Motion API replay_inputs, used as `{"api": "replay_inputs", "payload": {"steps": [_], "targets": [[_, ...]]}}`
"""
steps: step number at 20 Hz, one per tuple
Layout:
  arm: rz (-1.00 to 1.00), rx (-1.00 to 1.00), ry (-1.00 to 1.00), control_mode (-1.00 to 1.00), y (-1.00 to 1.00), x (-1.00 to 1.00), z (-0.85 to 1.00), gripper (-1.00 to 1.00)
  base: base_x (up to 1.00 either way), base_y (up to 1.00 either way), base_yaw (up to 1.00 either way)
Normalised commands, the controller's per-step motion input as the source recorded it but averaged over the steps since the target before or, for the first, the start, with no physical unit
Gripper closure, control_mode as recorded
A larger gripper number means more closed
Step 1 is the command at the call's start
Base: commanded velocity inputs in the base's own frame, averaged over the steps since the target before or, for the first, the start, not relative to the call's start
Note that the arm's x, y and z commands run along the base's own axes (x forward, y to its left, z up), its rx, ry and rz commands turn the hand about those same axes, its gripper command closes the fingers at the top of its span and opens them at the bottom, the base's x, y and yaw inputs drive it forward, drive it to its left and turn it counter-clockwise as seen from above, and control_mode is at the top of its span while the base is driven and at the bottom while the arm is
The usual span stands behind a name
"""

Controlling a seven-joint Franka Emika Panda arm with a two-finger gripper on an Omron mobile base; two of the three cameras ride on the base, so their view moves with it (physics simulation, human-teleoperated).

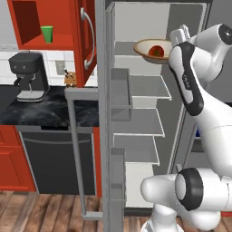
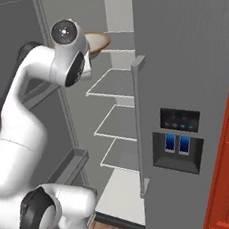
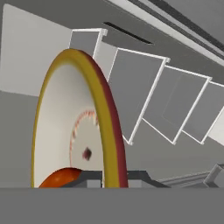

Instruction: Move the cup from next to the sink to the open cabinet. Then, move the bowl with the tomato to the fridge to clear the area for faucet cleaning.

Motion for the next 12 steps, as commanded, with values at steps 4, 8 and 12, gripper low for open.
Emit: {"api": "replay_inputs", "payload": {"steps": [4,8,12], "targets": [[-0.08,0.0,0.0,-1.0,0.03,0.7,-0.14,1.0,0.0,0.0,0.0],[-0.09,0.01,0.02,-1.0,0.0,0.74,-0.07,1.0,0.0,0.0,0.0],[-0.11,0.01,0.01,-1.0,0.0,0.77,0.0,1.0,0.0,0.0,0.0]]}}
